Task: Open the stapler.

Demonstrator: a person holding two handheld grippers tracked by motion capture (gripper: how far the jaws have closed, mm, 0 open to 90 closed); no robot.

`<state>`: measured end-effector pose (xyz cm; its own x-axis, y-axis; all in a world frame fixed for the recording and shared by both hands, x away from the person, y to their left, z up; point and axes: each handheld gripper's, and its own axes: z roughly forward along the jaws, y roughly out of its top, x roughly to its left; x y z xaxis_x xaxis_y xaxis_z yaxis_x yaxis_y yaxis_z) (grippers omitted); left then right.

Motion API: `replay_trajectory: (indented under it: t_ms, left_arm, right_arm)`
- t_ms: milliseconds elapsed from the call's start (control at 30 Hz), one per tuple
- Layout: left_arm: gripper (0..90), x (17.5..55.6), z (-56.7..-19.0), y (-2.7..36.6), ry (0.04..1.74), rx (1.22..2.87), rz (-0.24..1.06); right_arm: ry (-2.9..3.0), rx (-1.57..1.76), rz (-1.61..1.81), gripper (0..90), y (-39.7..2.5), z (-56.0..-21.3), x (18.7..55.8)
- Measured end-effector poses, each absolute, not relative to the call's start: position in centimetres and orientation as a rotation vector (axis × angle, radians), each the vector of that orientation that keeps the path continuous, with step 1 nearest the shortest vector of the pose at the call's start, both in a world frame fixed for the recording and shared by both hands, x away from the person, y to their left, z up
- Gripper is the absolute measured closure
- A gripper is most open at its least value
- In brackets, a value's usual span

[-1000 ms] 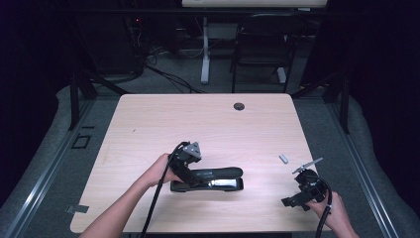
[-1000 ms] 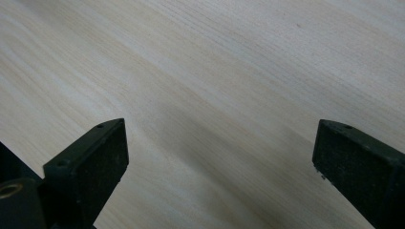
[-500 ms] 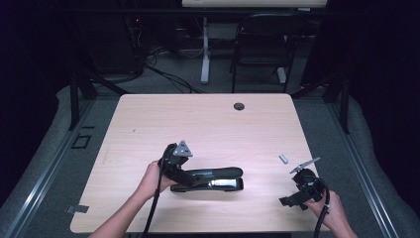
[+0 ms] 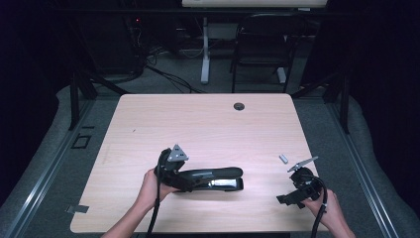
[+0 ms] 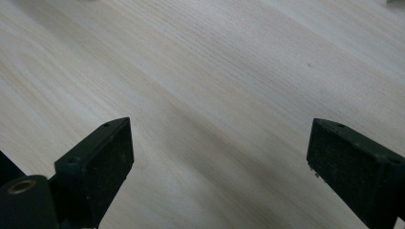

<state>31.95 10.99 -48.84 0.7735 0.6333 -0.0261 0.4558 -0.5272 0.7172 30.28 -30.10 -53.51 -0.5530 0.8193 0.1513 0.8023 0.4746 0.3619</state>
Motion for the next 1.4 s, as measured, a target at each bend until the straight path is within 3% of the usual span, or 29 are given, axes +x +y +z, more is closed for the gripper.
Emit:
replay_trajectory:
  t_ms: [633, 1267, 1333, 1400]
  left_arm:
    - [9.6, 27.3, -49.8, 8.1, 0.82, 2.213, 0.326]
    - [11.3, 25.3, -52.1, 4.7, 0.869, 2.192, 0.276]
    - [14.0, 25.2, -52.3, 4.4, 0.872, 2.18, 0.259]
    - [16.6, 25.1, -52.8, 4.0, 0.867, 2.178, 0.245]
  right_arm:
    - [2.572, 1.351, 0.753, 13.8, -26.3, -52.1, 29.4]
    - [2.552, 1.261, 0.841, 15.0, -21.5, -51.7, 28.8]
    - [2.562, 1.248, 0.834, 16.0, -21.4, -51.6, 28.8]
    - [2.538, 1.25, 0.886, 28.3, -21.1, -51.7, 28.7]
